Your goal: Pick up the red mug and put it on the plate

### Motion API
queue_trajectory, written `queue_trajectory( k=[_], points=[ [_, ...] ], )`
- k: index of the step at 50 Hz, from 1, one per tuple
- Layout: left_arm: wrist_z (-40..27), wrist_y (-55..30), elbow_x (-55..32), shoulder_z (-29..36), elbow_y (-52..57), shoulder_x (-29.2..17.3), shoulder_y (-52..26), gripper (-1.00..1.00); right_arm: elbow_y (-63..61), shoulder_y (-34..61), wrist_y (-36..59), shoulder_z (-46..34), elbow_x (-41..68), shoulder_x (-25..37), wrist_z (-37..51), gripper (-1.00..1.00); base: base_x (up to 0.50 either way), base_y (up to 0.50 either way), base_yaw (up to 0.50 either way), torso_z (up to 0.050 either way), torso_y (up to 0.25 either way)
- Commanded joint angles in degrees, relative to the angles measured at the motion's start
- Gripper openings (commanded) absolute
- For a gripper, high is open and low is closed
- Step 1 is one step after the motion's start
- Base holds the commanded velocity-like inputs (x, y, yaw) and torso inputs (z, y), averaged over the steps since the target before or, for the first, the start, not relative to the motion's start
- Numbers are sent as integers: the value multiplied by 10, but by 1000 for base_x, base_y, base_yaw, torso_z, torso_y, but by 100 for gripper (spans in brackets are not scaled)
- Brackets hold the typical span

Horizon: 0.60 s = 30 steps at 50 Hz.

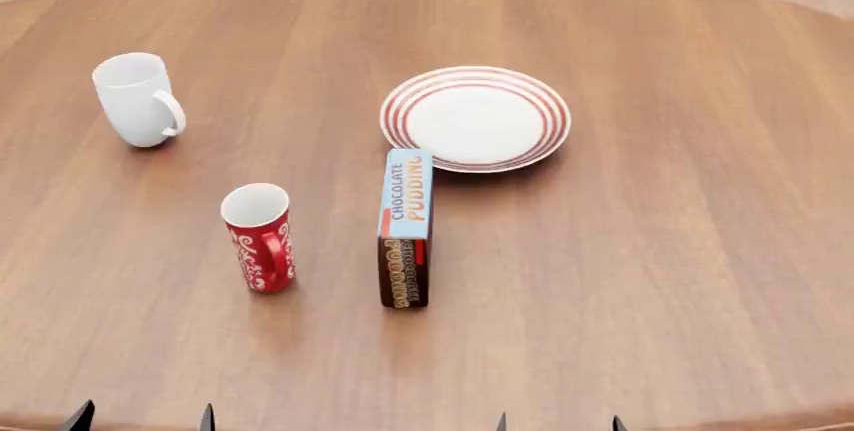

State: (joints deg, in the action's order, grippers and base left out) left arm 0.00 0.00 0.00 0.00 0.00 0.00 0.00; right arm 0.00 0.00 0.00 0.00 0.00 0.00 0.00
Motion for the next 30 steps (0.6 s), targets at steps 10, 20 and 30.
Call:
queue_trajectory(
  k=[10, 20, 30],
  points=[
    [0, 55, -40, 32, -20, -28, -2, 100, -2, -2, -7, -27, 42, 25, 18, 100, 0, 0, 0, 0, 0],
    [-14, 60, -35, 47, -22, -40, -3, 100, -2, -1, -9, -39, 54, 35, 28, 100, 0, 0, 0, 0, 0],
    [-30, 106, -28, 55, -38, -45, -5, 100, -4, -3, -12, -47, 63, 43, 35, 100, 0, 0, 0, 0, 0]
  ],
)
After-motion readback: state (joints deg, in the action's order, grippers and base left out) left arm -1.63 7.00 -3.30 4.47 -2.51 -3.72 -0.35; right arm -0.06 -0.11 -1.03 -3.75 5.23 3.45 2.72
